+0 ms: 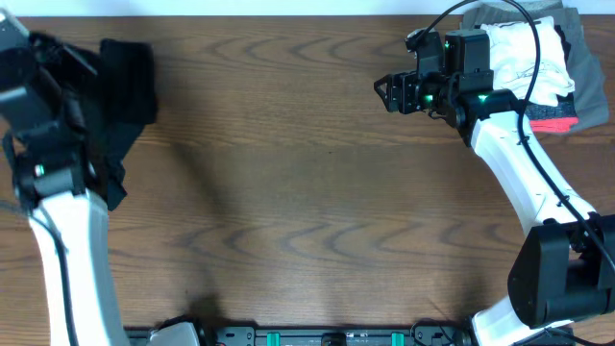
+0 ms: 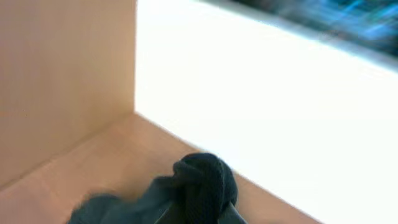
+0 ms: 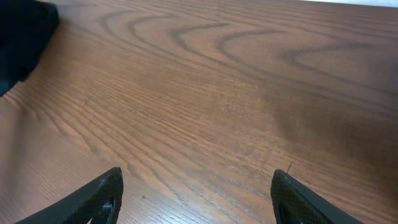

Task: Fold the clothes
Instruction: 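Lift the black t-shirt with the left gripper, letting it hang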

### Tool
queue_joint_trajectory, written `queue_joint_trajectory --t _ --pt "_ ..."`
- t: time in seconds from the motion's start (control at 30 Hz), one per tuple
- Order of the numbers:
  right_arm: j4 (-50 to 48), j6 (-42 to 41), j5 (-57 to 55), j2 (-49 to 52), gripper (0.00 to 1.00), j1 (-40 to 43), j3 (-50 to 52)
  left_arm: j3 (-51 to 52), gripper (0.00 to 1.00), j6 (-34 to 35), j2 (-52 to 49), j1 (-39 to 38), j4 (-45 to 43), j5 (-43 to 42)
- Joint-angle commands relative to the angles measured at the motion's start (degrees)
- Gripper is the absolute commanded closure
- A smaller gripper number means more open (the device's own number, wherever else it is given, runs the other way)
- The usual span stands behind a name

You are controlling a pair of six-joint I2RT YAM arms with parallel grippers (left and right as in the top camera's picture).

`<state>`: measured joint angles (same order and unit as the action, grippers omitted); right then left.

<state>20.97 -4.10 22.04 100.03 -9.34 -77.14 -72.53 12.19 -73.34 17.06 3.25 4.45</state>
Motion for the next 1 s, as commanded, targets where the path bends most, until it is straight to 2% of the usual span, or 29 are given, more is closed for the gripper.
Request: queue_joint_trajectory --t 0.0,0.17,0.27,0.57,0.77,0.87,0.97 --pt "0.00 -1.29 0.20 -0.39 0.27 -0.15 -1.18 -1.22 0.94 0.59 3.80 -3.52 -1.51 -2.78" --pt "-0.20 -1.66 6.08 -2.80 0.27 1.03 -1.20 -1.22 0.94 0.72 5.68 -8.46 -2.34 -2.80" --pt "1.25 -1.66 7.19 -5.25 0.27 2.14 -1.18 -1.22 0.94 3.65 4.87 -11.13 -5.05 -2.80" --pt "8.61 -0.28 6.91 -9.07 0.24 5.07 -1.18 -1.22 0.94 20.26 -1.62 -20.06 -31.21 -2.80" --pt "10.97 -0.09 6.91 -9.07 0.22 6.08 -1.18 -1.22 0.94 24.92 -2.64 -26.88 -40.15 -2.89" --pt "10.99 -0.09 6.91 -9.07 0.21 6.08 -1.18 -1.97 0.95 28.89 -2.51 -29.77 -42.88 -9.03" --pt "10.75 -0.11 6.93 -9.07 0.20 6.05 -1.18 -3.48 0.94 28.41 -2.21 -31.85 -44.02 -16.09"
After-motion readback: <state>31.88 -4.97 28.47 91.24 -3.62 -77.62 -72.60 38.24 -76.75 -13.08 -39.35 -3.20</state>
